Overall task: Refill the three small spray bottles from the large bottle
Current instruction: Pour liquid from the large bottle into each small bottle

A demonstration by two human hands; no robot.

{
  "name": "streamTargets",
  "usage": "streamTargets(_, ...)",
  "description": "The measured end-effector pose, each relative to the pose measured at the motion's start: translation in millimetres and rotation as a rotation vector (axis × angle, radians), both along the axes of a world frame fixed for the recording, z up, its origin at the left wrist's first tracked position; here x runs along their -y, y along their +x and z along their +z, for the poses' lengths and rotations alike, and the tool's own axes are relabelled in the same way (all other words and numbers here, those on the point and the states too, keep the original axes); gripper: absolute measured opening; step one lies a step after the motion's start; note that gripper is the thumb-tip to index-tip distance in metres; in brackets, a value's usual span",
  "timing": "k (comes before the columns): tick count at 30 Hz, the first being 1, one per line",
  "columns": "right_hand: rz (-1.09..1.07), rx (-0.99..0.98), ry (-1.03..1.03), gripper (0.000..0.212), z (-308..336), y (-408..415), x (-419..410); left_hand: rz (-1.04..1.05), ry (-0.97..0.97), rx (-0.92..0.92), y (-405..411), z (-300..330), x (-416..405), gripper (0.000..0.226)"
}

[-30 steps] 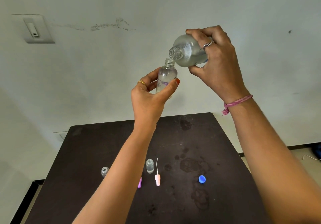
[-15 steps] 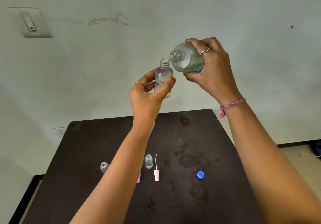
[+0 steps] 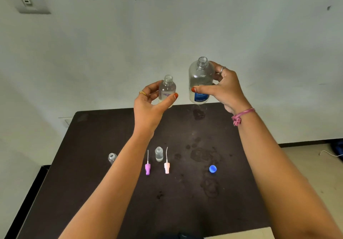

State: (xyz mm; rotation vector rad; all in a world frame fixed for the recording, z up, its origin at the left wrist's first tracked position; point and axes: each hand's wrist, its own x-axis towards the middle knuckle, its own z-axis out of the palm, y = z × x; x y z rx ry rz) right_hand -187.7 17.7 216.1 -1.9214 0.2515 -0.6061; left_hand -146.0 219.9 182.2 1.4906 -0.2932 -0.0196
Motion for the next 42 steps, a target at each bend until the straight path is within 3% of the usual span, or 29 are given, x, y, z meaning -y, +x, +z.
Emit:
streamTargets(15, -0.017, -0.097, 0.182, 0.068, -85, -10, -42, 0.049, 0.164, -0.145, -11, -105, -58, 0.055)
streamTargets(42, -0.153, -0.178, 0.112, 0.07, -185, 3, -88, 0.1, 0.465, -0.494, 14, -240, -101, 0.054)
